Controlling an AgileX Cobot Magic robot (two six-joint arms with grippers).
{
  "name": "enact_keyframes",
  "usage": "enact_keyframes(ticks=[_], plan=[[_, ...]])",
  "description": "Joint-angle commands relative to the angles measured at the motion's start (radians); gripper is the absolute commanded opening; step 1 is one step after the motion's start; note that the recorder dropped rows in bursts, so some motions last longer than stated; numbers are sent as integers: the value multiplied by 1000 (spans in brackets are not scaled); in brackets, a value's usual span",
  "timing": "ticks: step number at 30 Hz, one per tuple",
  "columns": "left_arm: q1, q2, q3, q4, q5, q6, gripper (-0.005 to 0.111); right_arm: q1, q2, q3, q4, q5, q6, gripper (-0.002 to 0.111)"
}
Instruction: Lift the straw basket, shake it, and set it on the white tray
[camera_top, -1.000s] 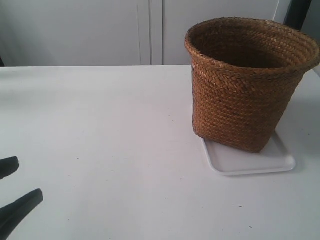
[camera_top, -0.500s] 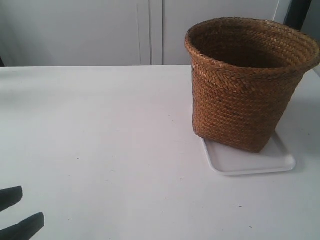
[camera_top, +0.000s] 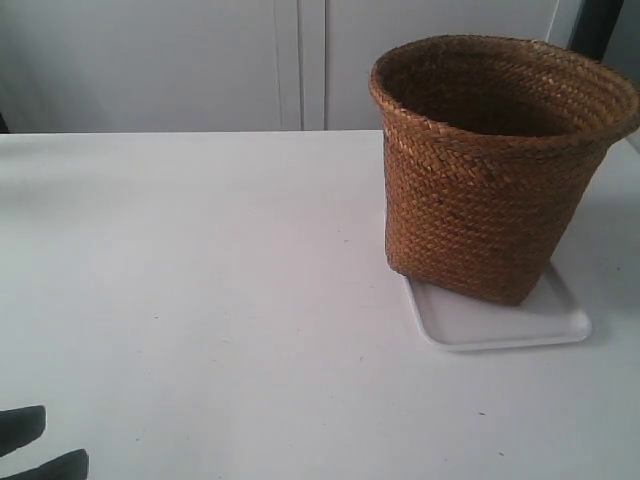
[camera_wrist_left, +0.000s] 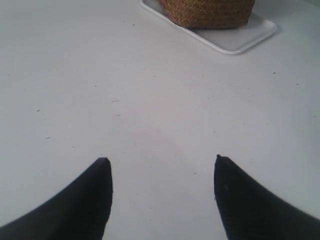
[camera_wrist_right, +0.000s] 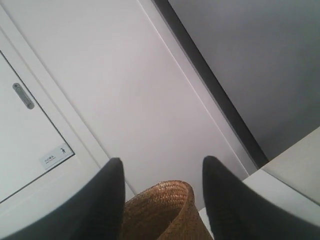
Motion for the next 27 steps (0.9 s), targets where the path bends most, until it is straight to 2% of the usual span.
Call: enact_keyframes(ticks=[1, 7, 10, 12, 16, 27], plan=[[108, -59, 4, -11, 6, -6, 63, -5, -4, 5, 2, 51, -24, 46], [384, -221, 4, -11, 6, -6, 63, -5, -4, 5, 2, 72, -24, 46], [493, -320, 4, -11, 6, -6, 63, -5, -4, 5, 7, 74, -24, 46], [540, -375, 4, -11, 6, -6, 63, -5, -4, 5, 7, 74, -24, 46], [579, -375, 4, -11, -36, -6, 63, -5, -9, 3, 12, 80, -24, 46], [582, -375, 4, -11, -22, -6, 63, -5, -16, 3, 40, 112, -24, 46]])
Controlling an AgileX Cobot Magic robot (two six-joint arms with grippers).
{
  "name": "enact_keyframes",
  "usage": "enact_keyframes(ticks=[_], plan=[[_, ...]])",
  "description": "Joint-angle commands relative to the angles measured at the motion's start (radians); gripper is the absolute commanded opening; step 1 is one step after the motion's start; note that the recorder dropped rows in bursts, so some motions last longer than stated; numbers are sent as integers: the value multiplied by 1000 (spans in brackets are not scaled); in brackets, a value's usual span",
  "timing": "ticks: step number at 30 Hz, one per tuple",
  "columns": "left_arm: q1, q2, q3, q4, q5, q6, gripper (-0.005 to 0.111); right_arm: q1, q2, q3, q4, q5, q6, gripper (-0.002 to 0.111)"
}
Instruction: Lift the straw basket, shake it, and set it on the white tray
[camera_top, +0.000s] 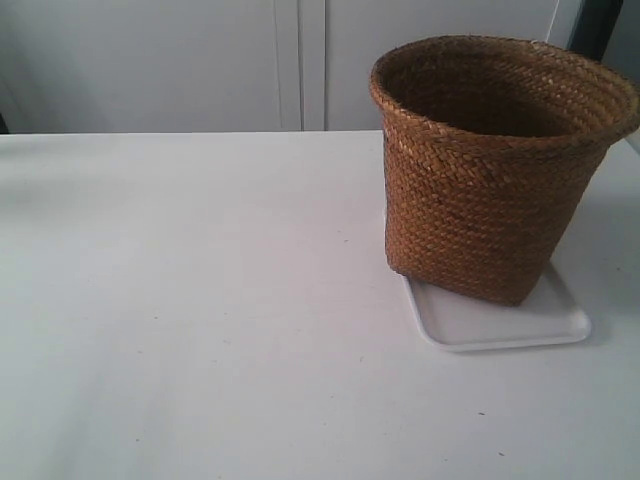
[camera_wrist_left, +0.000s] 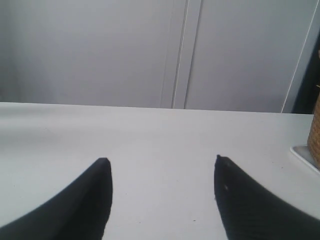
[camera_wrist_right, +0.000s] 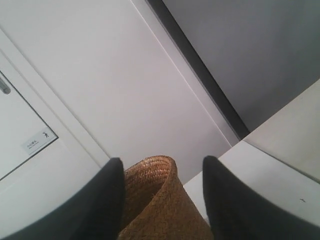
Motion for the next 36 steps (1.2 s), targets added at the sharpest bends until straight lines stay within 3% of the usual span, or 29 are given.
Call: enact_keyframes(ticks=[1, 13, 17, 18, 19, 20, 21, 22, 26, 36], plan=[[3, -4, 4, -11, -5, -2, 63, -5, -6, 3, -2, 2, -12, 46], [3, -4, 4, -11, -5, -2, 63, 30, -6, -3, -12, -5, 50, 46], [3, -4, 4, -11, -5, -2, 63, 30, -6, 39, 223, -145, 135, 46], [3, -4, 4, -11, -5, -2, 63, 26, -6, 106, 396, -349, 50, 46], [3, -4, 4, -11, -5, -2, 63, 26, -6, 146, 489, -442, -63, 46], [3, -4, 4, -11, -5, -2, 63, 26, -6, 217, 791, -569, -384, 46], [3, -4, 4, -11, -5, -2, 63, 26, -6, 240, 896, -585, -521, 46], [3, -4, 4, -11, -5, -2, 63, 26, -6, 291, 1054, -598, -814, 46], [3, -4, 4, -11, -5, -2, 63, 26, -6, 397, 1159, -527, -1347, 46], [3, -4, 4, -11, -5, -2, 63, 26, -6, 608, 1210, -542, -1454, 46]])
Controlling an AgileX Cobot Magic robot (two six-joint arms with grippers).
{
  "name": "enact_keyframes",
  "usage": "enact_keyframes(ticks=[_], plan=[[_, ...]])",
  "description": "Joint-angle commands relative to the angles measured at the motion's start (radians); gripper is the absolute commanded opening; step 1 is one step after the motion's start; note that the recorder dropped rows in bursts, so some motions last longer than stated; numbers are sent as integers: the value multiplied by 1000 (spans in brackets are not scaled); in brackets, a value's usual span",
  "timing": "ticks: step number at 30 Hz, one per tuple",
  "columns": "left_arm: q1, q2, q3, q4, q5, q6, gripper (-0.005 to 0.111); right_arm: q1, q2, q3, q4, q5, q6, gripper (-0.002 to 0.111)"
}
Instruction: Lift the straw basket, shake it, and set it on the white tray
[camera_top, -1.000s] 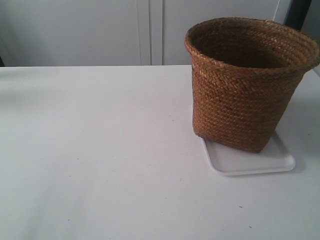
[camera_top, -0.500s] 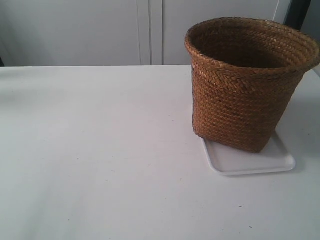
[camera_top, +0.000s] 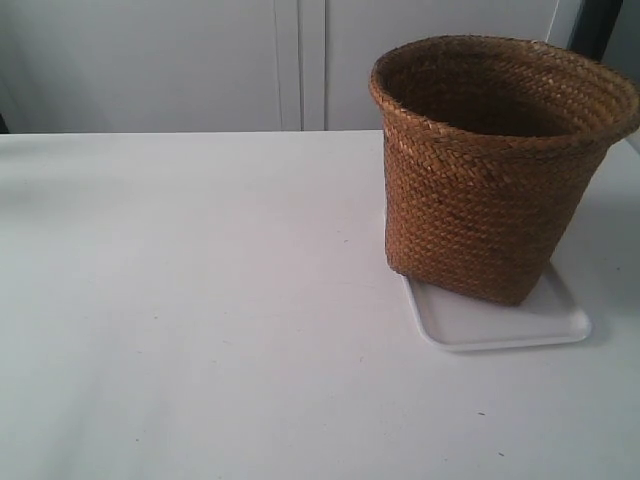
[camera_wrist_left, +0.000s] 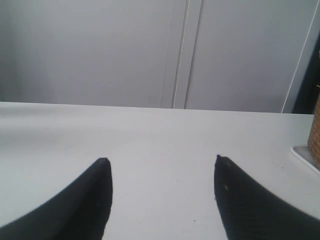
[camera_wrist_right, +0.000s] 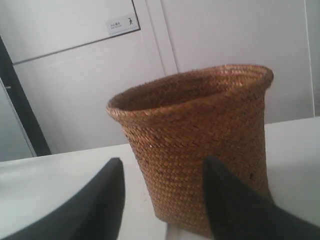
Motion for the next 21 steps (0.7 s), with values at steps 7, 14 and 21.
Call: enact_keyframes(ticks=[7, 14, 21], plan=[[3, -4, 4, -11, -5, -2, 63, -1, -3, 30, -9, 14, -24, 46], [3, -4, 4, -11, -5, -2, 63, -1, -3, 53, -777, 23, 872, 46], [3, -4, 4, -11, -5, -2, 63, 9, -3, 167, -853, -153, 981, 46]])
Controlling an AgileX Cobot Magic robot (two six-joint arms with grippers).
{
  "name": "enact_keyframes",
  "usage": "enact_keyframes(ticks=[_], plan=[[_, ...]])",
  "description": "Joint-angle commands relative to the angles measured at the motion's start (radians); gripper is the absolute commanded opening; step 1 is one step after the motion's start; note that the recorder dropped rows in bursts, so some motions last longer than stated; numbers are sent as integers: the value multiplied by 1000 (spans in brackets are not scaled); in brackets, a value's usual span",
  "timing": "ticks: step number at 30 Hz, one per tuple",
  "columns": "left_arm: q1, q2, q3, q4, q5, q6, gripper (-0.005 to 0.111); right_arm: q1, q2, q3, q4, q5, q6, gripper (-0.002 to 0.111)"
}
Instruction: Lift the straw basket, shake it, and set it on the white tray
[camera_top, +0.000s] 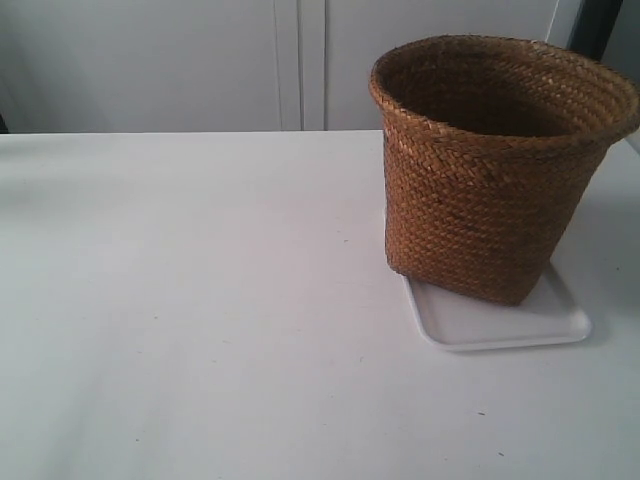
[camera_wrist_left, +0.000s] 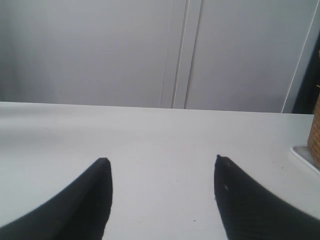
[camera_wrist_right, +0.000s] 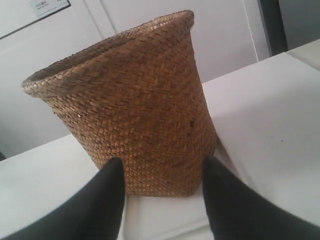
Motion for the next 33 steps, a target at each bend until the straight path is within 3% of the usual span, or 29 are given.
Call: enact_keyframes(ticks=[1, 6, 10, 14, 19, 27, 33], plan=[[3, -4, 4, -11, -5, -2, 63, 13, -3, 33, -32, -63, 27, 46], [3, -4, 4, -11, -3, -2, 63, 46, -3, 33, -32, -11, -217, 46], [3, -4, 4, -11, -3, -2, 63, 48, -3, 33, -30, 14, -259, 46], [3, -4, 4, -11, -3, -2, 63, 48, -3, 33, -42, 155, -314, 46], [3, -4, 4, -11, -3, 2, 63, 48, -3, 33, -63, 149, -429, 46], [3, -4, 4, -11, -3, 2, 63, -111, -29, 33, -59, 99, -337, 46], [3, -4, 4, -11, -3, 2, 63, -108, -29, 33, -57, 43, -236, 46]])
